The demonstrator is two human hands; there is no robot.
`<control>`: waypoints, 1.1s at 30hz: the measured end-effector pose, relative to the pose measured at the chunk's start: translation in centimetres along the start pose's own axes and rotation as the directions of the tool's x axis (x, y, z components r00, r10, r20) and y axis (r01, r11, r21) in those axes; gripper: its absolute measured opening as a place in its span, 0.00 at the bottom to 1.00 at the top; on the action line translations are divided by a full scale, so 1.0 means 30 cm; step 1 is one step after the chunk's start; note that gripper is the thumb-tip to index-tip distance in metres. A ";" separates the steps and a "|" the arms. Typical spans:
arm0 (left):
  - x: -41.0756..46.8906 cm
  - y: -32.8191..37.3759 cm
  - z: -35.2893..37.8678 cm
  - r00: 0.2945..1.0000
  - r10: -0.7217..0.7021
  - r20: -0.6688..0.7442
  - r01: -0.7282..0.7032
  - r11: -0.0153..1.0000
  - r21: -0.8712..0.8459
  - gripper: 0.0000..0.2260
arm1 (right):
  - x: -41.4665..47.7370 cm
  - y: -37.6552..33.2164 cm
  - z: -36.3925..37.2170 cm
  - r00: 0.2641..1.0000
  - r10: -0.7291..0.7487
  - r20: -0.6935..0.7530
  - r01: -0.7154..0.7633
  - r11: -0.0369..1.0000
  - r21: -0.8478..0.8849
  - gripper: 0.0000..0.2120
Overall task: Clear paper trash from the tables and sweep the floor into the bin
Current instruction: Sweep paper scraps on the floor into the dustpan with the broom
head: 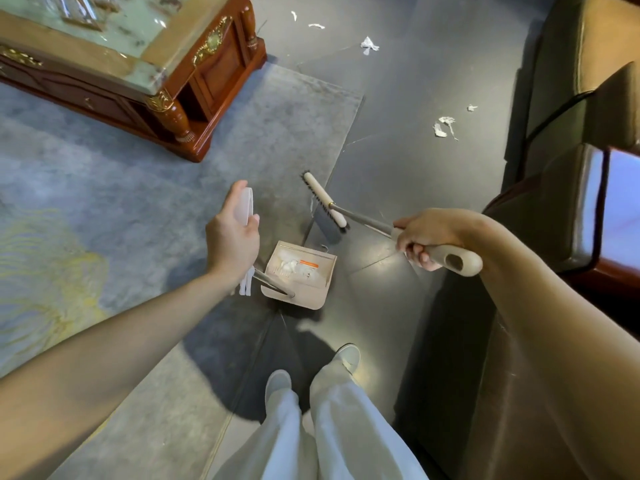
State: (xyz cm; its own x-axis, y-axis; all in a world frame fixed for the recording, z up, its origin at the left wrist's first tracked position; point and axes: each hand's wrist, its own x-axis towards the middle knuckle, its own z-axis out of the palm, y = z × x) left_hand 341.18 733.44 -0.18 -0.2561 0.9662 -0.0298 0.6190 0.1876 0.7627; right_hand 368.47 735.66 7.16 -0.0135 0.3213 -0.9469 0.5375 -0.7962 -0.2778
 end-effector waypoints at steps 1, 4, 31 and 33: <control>-0.001 -0.007 -0.011 1.000 -0.012 -0.009 0.012 1.000 -0.002 0.22 | 0.011 -0.012 0.009 1.000 -0.003 -0.006 0.003 1.000 -0.001 0.21; 0.006 -0.031 -0.036 1.000 -0.026 0.013 0.026 1.000 -0.012 0.23 | 0.038 -0.041 0.018 1.000 0.021 -0.002 -0.021 1.000 0.014 0.21; -0.008 0.043 0.191 0.984 0.123 0.131 -0.129 0.991 0.039 0.24 | 0.309 0.104 -0.043 0.998 0.038 -0.048 -0.050 0.956 -0.290 0.26; -0.006 0.065 0.220 0.978 0.144 0.148 -0.150 0.988 0.029 0.23 | 0.293 0.111 0.003 0.998 0.060 0.020 -0.050 0.935 -0.351 0.29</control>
State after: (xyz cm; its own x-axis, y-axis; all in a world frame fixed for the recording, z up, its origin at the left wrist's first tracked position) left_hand 347.33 734.81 -2.96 -0.0516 0.9986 -0.0144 0.6717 0.0454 0.7395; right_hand 370.06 735.78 -2.12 0.0022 0.2623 -0.9650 0.7989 -0.5809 -0.1561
